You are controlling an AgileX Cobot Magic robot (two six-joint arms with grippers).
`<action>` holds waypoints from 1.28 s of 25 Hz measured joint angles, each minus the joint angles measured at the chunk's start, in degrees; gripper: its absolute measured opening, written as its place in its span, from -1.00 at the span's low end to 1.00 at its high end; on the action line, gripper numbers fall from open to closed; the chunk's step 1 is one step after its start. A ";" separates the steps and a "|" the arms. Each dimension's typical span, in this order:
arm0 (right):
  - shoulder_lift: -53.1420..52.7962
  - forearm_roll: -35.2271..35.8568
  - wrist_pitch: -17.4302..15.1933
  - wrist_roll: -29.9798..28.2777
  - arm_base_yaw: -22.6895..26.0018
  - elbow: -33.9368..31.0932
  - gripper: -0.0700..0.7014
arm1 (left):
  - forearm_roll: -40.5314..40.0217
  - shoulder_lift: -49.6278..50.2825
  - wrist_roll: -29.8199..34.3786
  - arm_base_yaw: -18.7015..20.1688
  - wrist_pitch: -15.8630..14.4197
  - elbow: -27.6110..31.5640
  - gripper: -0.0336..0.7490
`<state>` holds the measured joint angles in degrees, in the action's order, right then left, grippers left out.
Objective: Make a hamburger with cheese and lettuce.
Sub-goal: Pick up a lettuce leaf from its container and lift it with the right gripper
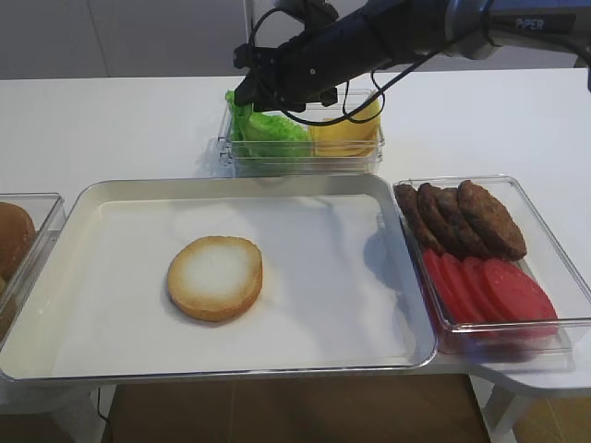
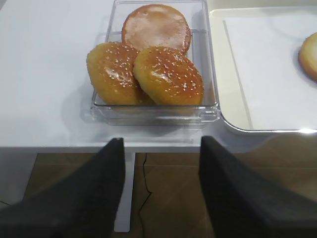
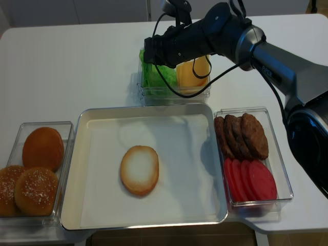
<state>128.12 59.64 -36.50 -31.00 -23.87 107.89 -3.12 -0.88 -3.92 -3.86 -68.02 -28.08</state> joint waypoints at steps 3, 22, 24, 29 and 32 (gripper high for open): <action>0.00 1.00 -0.64 -1.12 0.00 0.00 -0.32 | 0.00 0.00 0.00 0.00 0.00 0.00 0.01; -0.10 2.37 -2.36 -2.87 0.00 0.00 -0.13 | 0.00 0.00 0.00 0.00 0.00 0.00 0.01; -0.10 2.39 -2.36 -2.99 0.00 0.00 -0.22 | 0.00 0.00 0.00 0.00 0.00 0.00 0.01; -0.10 2.52 -2.45 -3.07 0.00 0.00 -0.37 | 0.00 0.00 0.00 0.00 0.00 0.00 0.01; -0.10 2.64 -2.45 -3.07 0.00 0.00 -0.40 | 0.00 0.00 0.00 0.00 0.00 0.00 0.01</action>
<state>128.02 62.28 -38.96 -34.07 -23.87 107.89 -3.12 -0.88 -3.92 -3.86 -68.02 -28.08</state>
